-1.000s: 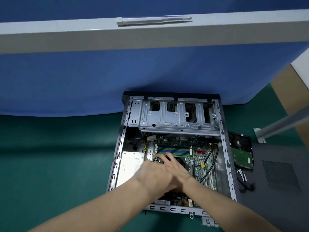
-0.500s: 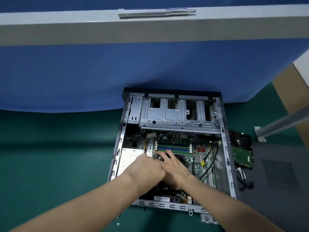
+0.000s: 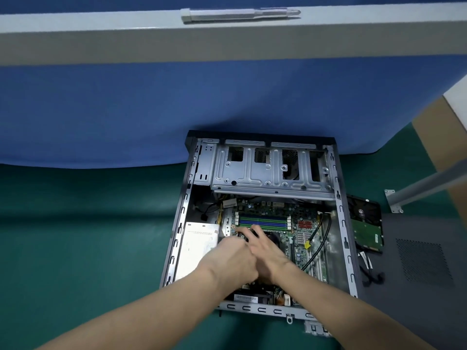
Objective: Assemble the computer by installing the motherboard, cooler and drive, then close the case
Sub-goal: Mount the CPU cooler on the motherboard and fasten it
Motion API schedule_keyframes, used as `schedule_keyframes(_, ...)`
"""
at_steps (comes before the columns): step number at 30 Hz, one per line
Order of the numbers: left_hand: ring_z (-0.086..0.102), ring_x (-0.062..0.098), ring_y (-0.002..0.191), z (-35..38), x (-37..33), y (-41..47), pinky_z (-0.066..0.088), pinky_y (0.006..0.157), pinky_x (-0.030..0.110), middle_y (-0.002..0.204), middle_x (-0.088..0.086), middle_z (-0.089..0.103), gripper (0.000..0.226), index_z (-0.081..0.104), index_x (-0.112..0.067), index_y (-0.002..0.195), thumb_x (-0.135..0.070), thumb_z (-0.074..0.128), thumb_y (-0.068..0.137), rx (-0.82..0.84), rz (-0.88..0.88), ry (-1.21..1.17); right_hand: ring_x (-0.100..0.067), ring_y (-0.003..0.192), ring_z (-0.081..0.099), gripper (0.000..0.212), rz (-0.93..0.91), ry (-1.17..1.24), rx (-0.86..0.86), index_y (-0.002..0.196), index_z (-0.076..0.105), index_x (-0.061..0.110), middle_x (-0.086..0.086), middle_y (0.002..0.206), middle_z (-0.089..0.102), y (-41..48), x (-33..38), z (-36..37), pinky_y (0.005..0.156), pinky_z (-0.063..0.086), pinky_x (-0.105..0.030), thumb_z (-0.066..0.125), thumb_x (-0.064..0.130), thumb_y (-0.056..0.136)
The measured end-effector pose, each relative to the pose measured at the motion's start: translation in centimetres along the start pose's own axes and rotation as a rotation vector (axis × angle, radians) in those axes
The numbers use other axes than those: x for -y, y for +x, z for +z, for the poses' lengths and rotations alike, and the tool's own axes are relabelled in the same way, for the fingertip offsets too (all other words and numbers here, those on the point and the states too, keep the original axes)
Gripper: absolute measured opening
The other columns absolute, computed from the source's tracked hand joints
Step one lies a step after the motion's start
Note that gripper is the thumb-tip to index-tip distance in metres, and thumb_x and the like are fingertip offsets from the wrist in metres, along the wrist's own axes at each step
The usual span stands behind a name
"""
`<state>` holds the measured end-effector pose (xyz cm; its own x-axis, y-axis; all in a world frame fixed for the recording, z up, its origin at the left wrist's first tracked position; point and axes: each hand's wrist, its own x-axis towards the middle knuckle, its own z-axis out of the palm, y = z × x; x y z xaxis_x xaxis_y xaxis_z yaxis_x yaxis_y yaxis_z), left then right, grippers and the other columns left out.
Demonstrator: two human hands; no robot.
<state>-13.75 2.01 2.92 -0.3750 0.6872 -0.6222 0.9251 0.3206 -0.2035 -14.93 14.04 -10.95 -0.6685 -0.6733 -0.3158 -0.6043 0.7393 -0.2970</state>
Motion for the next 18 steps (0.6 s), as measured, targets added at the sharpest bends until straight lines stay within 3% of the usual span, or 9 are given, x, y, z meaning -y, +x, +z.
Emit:
schedule_keyframes(2, 0.048, 0.018, 0.06, 0.1, -0.3, 0.1, 0.037, 0.059, 0.03, 0.077, 0.002, 0.062, 0.012, 0.064, -0.012, 0.094, -0.015, 0.053, 0.094, 0.004, -0.124, -0.3, -0.018, 0.122, -0.004, 0.039, -0.002, -0.002, -0.026, 0.126, 0.058, 0.015, -0.005, 0.148, 0.031, 0.0, 0.0, 0.1, 0.114, 0.021, -0.043, 0.051, 0.013, 0.088)
schedule_keyframes(5, 0.065, 0.022, 0.057, 0.6, 1.5, -0.5, 0.047, 0.055, 0.025, 0.076, 0.01, 0.069, 0.048, 0.057, -0.003, 0.099, -0.051, 0.053, 0.09, 0.145, -0.603, -1.324, -0.022, 0.133, -0.005, 0.041, -0.054, -0.119, 0.045, 0.122, 0.059, 0.027, -0.002, 0.148, 0.031, 0.1, -0.1, 0.3, 0.116, 0.014, -0.054, 0.061, 0.017, 0.083)
schedule_keyframes(7, 0.059, 0.026, 0.044, 0.9, 2.6, -0.4, 0.052, 0.047, 0.028, 0.065, 0.018, 0.066, 0.048, 0.051, 0.006, 0.101, -0.041, 0.051, 0.095, 0.253, -0.75, -1.851, -0.027, 0.136, 0.001, 0.032, -0.095, -0.194, 0.052, 0.113, 0.062, 0.03, -0.001, 0.144, 0.038, -0.2, 0.0, 0.0, 0.114, 0.019, -0.055, 0.067, 0.021, 0.083)
schedule_keyframes(8, 0.056, 0.025, 0.045, 1.1, 2.8, -0.2, 0.051, 0.048, 0.029, 0.063, 0.017, 0.064, 0.037, 0.052, 0.006, 0.094, -0.031, 0.05, 0.096, 0.23, -0.764, -1.84, -0.025, 0.131, 0.007, 0.017, -0.099, -0.196, -0.014, 0.099, 0.066, 0.031, 0.001, 0.135, 0.048, -0.4, 0.0, -0.3, 0.11, 0.031, -0.052, 0.069, 0.026, 0.083)
schedule_keyframes(10, 0.055, 0.025, 0.061, 0.8, 2.7, 0.2, 0.044, 0.058, 0.029, 0.074, 0.01, 0.058, 0.018, 0.05, -0.006, 0.08, -0.018, 0.05, 0.094, 0.109, -0.688, -1.424, -0.019, 0.116, 0.018, 0.006, -0.082, -0.111, -0.2, 0.079, 0.069, 0.031, 0.003, 0.115, 0.061, -0.8, 0.2, -0.7, 0.092, 0.049, -0.041, 0.072, 0.036, 0.081)
schedule_keyframes(13, 0.058, 0.03, 0.098, 0.0, 2.6, -0.1, 0.034, 0.068, 0.032, 0.106, 0.009, 0.059, 0.015, 0.058, -0.01, 0.104, -0.01, 0.047, 0.094, 0.007, -0.315, -0.596, -0.018, 0.116, 0.013, 0.029, -0.07, 0.01, -0.162, 0.1, 0.07, 0.019, -0.002, 0.128, 0.053, -0.6, 0.3, -0.6, 0.103, 0.035, -0.045, 0.049, 0.037, 0.093)
schedule_keyframes(15, 0.061, 0.029, 0.098, 0.1, 2.2, -0.2, 0.034, 0.066, 0.034, 0.108, 0.008, 0.064, 0.022, 0.061, -0.009, 0.107, -0.002, 0.046, 0.093, -0.023, -0.094, -0.246, -0.016, 0.123, 0.005, 0.034, -0.011, 0.081, -0.081, 0.119, 0.065, 0.014, -0.003, 0.141, 0.041, -0.3, 0.3, -0.5, 0.109, 0.023, -0.041, 0.045, 0.029, 0.095)
schedule_keyframes(16, 0.062, 0.028, 0.096, 0.0, 2.0, -0.2, 0.035, 0.066, 0.034, 0.108, 0.007, 0.065, 0.02, 0.062, -0.01, 0.105, -0.004, 0.046, 0.094, -0.03, -0.059, -0.193, -0.016, 0.126, 0.004, 0.035, 0.01, 0.122, -0.063, 0.124, 0.062, 0.013, -0.004, 0.144, 0.037, -0.4, 0.2, -0.5, 0.11, 0.022, -0.04, 0.048, 0.026, 0.095)
schedule_keyframes(18, 0.064, 0.027, 0.091, -0.2, 2.0, -0.5, 0.04, 0.069, 0.032, 0.103, 0.009, 0.066, 0.02, 0.06, -0.01, 0.104, -0.026, 0.05, 0.097, 0.014, -0.217, -0.514, -0.019, 0.125, 0.007, 0.036, 0.008, 0.115, -0.066, 0.124, 0.061, 0.015, -0.001, 0.142, 0.034, -0.4, 0.0, -0.2, 0.11, 0.026, -0.04, 0.056, 0.023, 0.09)
